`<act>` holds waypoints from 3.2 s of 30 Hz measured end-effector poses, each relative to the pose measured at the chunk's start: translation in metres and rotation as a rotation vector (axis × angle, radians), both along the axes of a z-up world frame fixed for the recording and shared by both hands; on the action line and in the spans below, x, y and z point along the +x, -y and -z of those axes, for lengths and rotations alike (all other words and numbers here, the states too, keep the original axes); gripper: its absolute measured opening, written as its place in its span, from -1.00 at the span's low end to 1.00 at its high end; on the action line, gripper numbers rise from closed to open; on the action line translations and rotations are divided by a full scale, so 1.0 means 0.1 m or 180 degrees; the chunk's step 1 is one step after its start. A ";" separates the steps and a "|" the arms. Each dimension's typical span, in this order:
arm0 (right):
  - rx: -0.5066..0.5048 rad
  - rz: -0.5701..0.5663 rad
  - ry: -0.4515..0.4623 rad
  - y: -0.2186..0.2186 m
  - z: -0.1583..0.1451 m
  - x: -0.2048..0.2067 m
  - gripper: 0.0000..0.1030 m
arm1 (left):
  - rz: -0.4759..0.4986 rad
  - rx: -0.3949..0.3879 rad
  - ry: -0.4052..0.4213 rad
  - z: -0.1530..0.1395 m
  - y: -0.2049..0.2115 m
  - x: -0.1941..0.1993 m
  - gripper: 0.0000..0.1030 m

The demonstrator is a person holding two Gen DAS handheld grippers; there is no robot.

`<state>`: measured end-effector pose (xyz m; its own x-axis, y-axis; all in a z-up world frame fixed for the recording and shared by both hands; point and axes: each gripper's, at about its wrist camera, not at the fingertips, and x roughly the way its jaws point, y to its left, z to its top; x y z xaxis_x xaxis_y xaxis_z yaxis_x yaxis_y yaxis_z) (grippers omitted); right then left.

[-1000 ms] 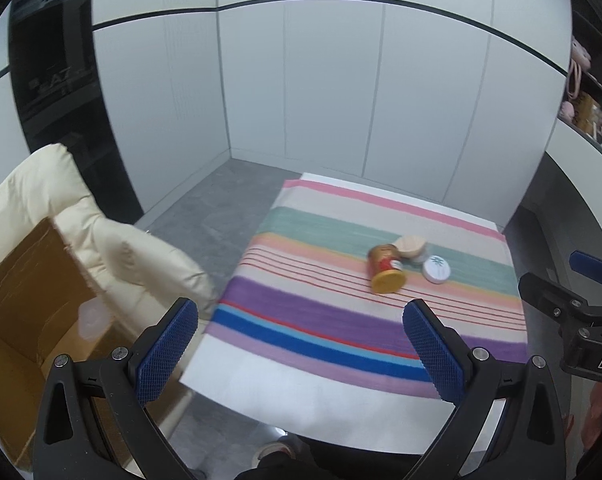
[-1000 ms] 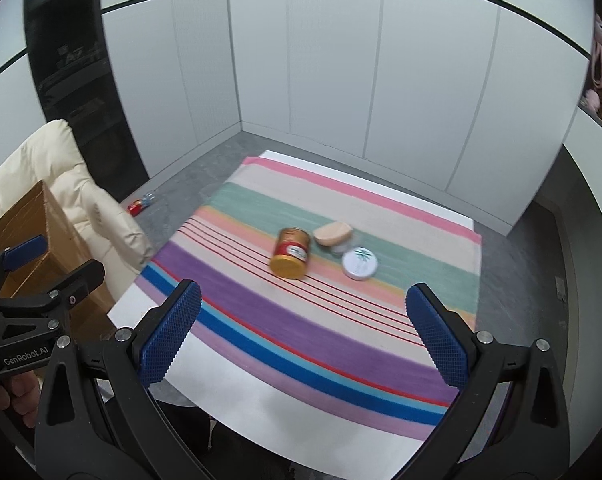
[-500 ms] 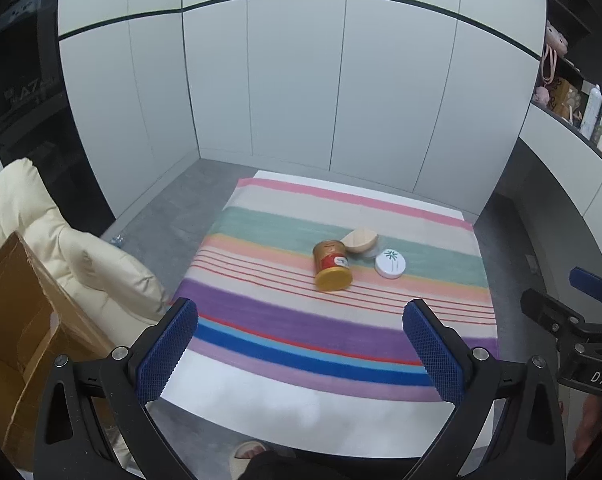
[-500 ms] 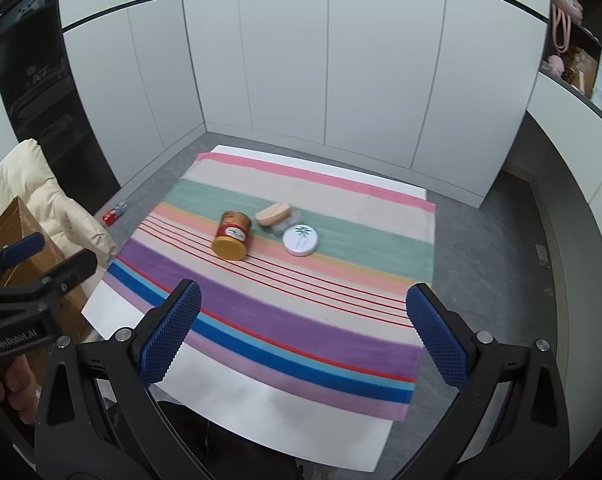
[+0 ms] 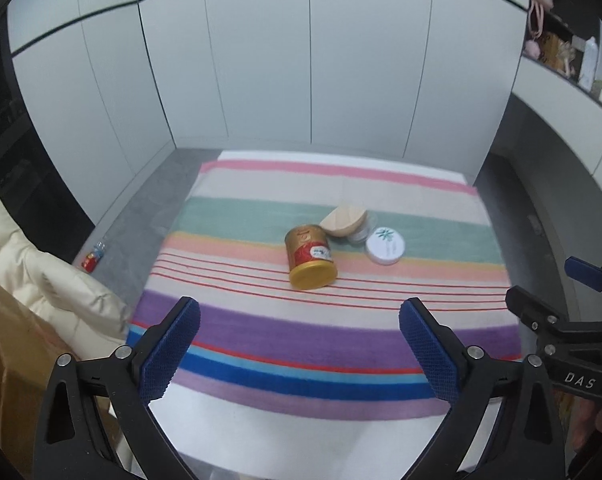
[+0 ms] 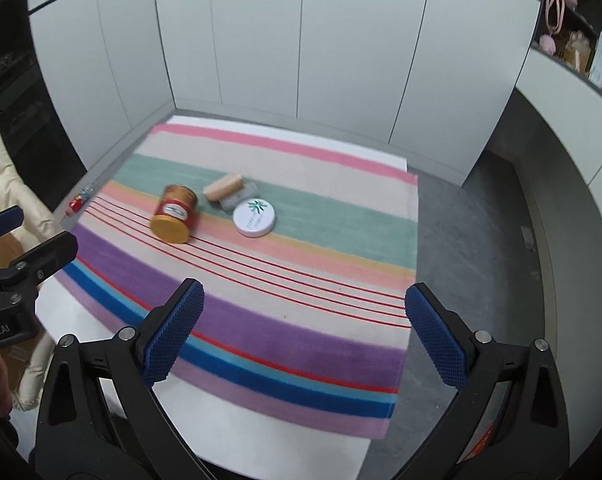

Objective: Organize objects
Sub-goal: 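Move both tools back toward the can and compact on the towel, then grasp the gold-red can with the left tool while the right tool grasps the white compact, then carry the can and white compact with both tools over the cardboard box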

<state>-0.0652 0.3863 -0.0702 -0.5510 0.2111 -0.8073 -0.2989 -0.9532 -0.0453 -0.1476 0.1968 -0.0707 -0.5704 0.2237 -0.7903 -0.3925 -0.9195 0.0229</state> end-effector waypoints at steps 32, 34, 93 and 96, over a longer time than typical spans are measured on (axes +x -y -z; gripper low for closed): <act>-0.0013 -0.0464 0.0159 0.02 1.57 -1.61 0.50 | 0.0035 0.0005 0.0406 1.34 -0.52 -1.23 0.07; -0.0035 -0.0532 0.0110 0.07 1.56 -1.62 0.17 | 0.0029 0.0014 0.0419 1.34 -0.51 -1.25 0.06; -0.0409 0.0057 0.0045 0.24 -0.71 0.96 0.17 | 0.0190 0.0516 0.0054 -0.75 0.31 1.00 0.05; -0.0529 -0.0053 0.0039 0.31 -0.69 0.86 0.17 | 0.0106 0.0564 0.0063 -0.72 0.41 0.92 0.05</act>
